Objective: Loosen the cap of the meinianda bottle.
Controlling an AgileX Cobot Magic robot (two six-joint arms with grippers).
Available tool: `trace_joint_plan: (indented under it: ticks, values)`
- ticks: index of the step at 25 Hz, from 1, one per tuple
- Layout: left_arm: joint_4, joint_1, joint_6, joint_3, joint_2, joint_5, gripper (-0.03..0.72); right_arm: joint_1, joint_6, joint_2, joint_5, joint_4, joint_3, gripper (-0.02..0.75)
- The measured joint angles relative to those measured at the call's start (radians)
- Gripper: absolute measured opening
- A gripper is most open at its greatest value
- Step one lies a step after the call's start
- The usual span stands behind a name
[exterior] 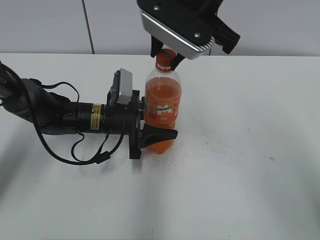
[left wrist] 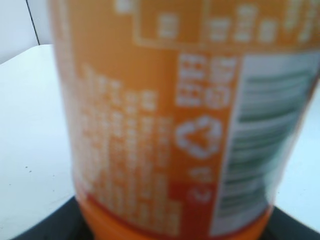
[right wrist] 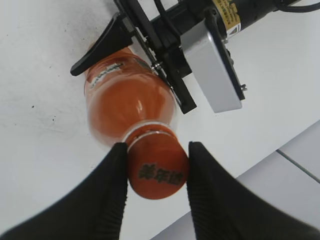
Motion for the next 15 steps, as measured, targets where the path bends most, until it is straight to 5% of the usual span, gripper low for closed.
trace_joint_plan:
  ticks: [9,15]
  values:
    - [0.005,0.0,-0.002,0.0,0.0,0.0,0.384,0.0,0.052,0.0,0.001,0.0,0.0,0.274]
    - [-0.009,0.0,-0.011,0.0,0.0,0.004,0.384,0.001,-0.202,0.0,-0.003,-0.054,0.0,0.274]
